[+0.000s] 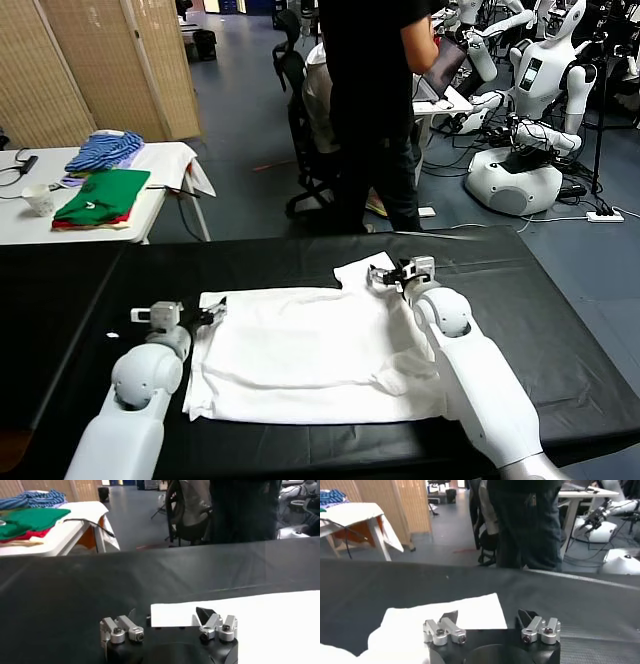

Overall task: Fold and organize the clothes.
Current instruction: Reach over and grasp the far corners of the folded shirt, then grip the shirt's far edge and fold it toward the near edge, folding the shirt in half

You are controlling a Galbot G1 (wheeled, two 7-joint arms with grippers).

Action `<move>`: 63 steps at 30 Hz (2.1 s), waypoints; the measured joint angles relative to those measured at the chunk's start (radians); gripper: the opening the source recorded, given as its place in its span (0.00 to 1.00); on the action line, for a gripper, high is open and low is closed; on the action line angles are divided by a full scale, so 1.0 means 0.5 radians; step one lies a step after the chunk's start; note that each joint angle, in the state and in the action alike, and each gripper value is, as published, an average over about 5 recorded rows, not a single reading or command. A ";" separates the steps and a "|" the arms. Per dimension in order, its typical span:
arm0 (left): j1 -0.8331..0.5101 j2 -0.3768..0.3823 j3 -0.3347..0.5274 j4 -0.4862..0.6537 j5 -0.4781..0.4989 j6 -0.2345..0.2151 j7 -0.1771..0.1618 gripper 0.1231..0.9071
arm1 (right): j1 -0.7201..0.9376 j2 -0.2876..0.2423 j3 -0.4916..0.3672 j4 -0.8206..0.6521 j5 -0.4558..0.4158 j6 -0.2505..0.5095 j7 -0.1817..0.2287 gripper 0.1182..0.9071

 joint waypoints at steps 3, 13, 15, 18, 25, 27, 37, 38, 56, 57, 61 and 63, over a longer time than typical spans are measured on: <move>-0.001 -0.001 0.013 -0.001 0.000 0.005 0.001 0.83 | 0.009 -0.001 0.001 -0.006 0.019 -0.014 0.009 0.69; -0.002 0.000 0.037 -0.012 -0.001 0.009 0.012 0.72 | 0.009 -0.006 -0.009 0.016 0.035 -0.043 0.017 0.41; -0.001 0.002 0.037 -0.016 -0.001 0.009 0.015 0.68 | 0.010 -0.006 -0.012 0.021 0.037 -0.049 0.018 0.32; -0.001 0.004 0.038 -0.024 -0.003 0.009 0.018 0.63 | 0.007 -0.007 -0.015 0.031 0.039 -0.056 0.017 0.22; 0.001 0.011 0.036 -0.040 -0.011 0.016 0.023 0.54 | -0.021 -0.015 -0.018 0.075 0.044 -0.062 0.021 0.09; 0.002 0.011 0.036 -0.041 -0.012 0.012 0.028 0.52 | -0.040 -0.022 -0.018 0.100 0.047 -0.063 0.021 0.06; 0.006 0.013 0.034 -0.044 -0.013 -0.009 0.042 0.15 | -0.108 -0.058 -0.003 0.224 0.055 -0.077 0.024 0.03; 0.005 0.014 0.034 -0.047 -0.014 -0.008 0.040 0.13 | -0.111 -0.060 -0.002 0.232 0.055 -0.077 0.025 0.03; 0.126 0.070 -0.053 -0.220 -0.028 -0.013 0.089 0.11 | -0.285 -0.164 0.078 0.600 0.183 -0.101 0.107 0.03; 0.145 0.067 -0.060 -0.239 -0.018 -0.012 0.099 0.11 | -0.307 -0.176 0.089 0.641 0.190 -0.101 0.107 0.03; 0.226 0.047 -0.081 -0.311 0.016 -0.012 0.122 0.11 | -0.439 -0.222 0.147 0.827 0.203 -0.102 0.102 0.03; 0.268 0.044 -0.089 -0.346 0.027 -0.011 0.131 0.11 | -0.531 -0.239 0.188 0.936 0.205 -0.110 0.099 0.03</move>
